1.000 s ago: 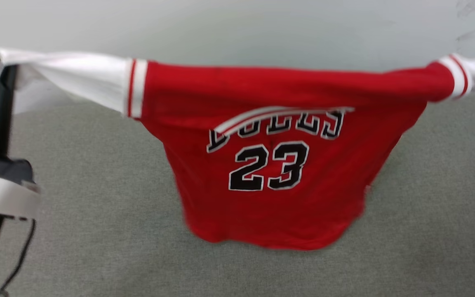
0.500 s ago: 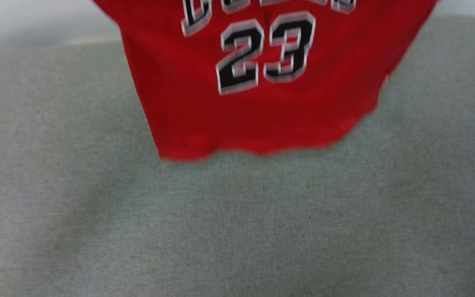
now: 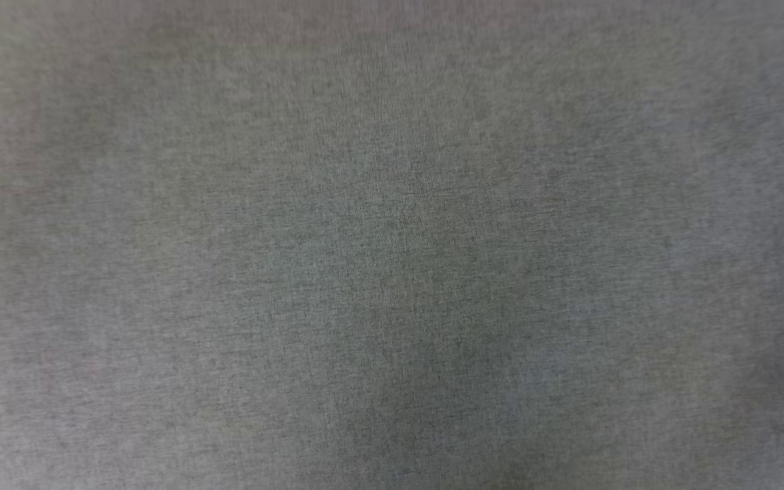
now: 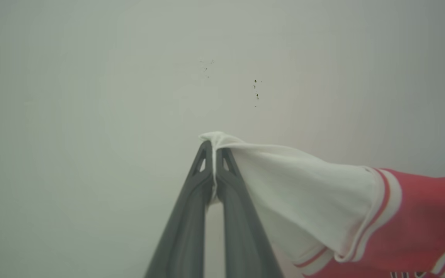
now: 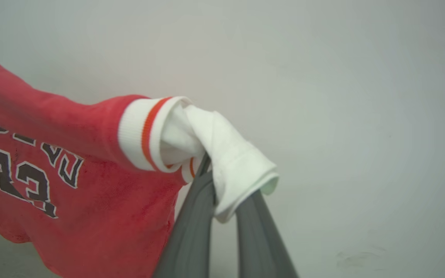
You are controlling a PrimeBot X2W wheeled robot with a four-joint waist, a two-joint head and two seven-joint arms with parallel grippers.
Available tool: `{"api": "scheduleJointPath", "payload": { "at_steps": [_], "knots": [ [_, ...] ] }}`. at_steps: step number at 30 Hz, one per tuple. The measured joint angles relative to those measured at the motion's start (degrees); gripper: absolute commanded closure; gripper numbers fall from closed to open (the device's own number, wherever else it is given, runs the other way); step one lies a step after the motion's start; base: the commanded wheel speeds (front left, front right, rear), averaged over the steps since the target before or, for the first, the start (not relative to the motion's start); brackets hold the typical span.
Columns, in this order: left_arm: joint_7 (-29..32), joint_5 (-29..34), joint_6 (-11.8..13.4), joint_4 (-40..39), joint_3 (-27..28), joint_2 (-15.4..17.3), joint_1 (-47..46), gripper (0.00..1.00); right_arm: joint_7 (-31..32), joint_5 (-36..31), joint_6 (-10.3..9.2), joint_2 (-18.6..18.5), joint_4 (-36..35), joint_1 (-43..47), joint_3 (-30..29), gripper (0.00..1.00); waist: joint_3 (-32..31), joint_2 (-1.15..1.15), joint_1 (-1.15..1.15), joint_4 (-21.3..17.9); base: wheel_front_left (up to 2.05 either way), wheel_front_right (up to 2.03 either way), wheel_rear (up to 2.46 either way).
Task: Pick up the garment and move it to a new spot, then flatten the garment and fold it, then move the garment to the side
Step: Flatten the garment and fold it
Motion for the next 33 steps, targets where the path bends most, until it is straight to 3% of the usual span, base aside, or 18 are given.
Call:
{"api": "scheduleJointPath", "payload": {
  "at_steps": [5, 11, 21, 33],
  "knots": [
    [-3.52, 0.9, -2.15, 9.32, -0.93, -2.71, -8.44, 1.0, -7.08, -3.11, 0.0, 2.2, 8.35, -6.36, -0.63, 1.0, 4.35, 0.0, 0.0, 0.13, 0.0, 0.0, 0.0],
    [-7.22, 0.97, -4.04, 16.22, -2.92, -6.17, -8.72, 1.0, -13.05, -4.95, -0.01, 4.37, 16.94, -7.26, 0.73, 1.0, 7.43, 0.0, 0.0, 1.0, 0.0, 0.0, 0.0],
    [-13.15, -0.25, -5.32, 19.65, -6.19, -8.04, 11.28, 1.0, -13.52, -1.9, 0.0, 2.69, 22.79, 3.99, 9.99, 1.0, 5.22, 0.0, -0.01, 2.44, 0.0, 0.0, 0.0],
    [-10.26, -2.18, -2.85, 15.43, -10.57, -5.55, 39.58, 1.0, -2.02, 12.88, 0.0, -2.16, 21.65, 24.64, 15.61, 1.0, -5.01, 0.0, -0.02, 3.54, 0.0, 0.0, 0.0]
  ]
}}
